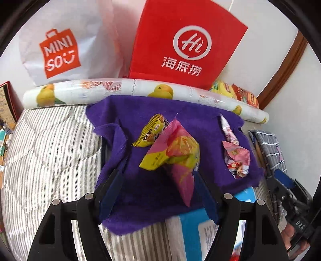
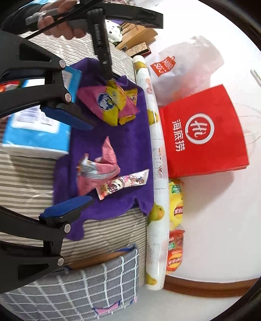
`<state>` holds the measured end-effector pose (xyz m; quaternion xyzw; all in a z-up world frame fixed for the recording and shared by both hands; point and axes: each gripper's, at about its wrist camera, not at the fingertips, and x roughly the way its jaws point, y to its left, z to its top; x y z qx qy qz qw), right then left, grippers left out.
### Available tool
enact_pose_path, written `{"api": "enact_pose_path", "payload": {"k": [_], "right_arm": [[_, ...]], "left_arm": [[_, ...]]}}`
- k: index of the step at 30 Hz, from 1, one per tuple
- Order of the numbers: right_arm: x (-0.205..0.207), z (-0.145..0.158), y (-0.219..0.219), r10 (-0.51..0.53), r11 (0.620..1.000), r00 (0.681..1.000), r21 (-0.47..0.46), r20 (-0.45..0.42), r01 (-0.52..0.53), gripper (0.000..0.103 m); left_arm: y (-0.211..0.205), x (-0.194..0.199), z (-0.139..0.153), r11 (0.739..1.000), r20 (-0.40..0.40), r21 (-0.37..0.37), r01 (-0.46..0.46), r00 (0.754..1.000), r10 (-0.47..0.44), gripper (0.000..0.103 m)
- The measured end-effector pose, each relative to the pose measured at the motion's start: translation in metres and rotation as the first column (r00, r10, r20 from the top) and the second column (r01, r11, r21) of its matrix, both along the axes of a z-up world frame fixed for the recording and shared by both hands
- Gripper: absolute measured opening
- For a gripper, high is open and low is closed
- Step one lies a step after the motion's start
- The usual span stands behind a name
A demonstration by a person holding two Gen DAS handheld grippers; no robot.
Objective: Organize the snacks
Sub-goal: 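Lower the right gripper onto the red candy packet and grasp it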
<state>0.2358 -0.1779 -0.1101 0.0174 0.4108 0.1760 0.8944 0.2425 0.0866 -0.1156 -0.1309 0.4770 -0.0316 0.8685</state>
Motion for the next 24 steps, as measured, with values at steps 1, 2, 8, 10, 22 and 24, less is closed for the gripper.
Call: {"api": "enact_pose_path", "payload": {"k": [1, 2, 8, 10, 22, 24], "right_arm": [[-0.010, 0.003, -0.001, -0.005, 1.000, 1.000, -0.004, 0.011, 0.005, 0.068], [-0.017, 0.004, 0.000, -0.009, 1.000, 1.000, -0.003, 0.015, 0.009, 0.068], [-0.061, 0.000, -0.005, 0.019, 0.998, 0.999, 0.066, -0.035, -0.016, 0.068], [-0.072, -0.003, -0.005, 0.028, 0.996, 0.998, 0.089, -0.054, -0.024, 0.068], [-0.135, -0.040, 0.019, 0.127, 0.987, 0.981, 0.122, -0.149, -0.109, 0.061], [-0.139, -0.044, 0.026, 0.132, 0.987, 0.979, 0.111, -0.153, -0.116, 0.061]], "left_arm": [[0.001, -0.006, 0.003, 1.000, 0.006, -0.004, 0.000, 1.000, 0.000, 0.072], [0.002, -0.011, 0.006, 1.000, 0.011, -0.007, 0.001, 1.000, -0.001, 0.072], [0.007, -0.043, 0.016, 0.999, 0.029, -0.033, -0.009, 1.000, 0.010, 0.072], [0.008, -0.054, 0.019, 0.999, 0.035, -0.036, -0.011, 0.999, 0.012, 0.072], [0.017, -0.101, 0.007, 0.999, 0.025, -0.049, -0.022, 0.999, 0.023, 0.072], [0.019, -0.107, 0.005, 0.998, 0.019, -0.051, -0.021, 1.000, 0.022, 0.072]]}}
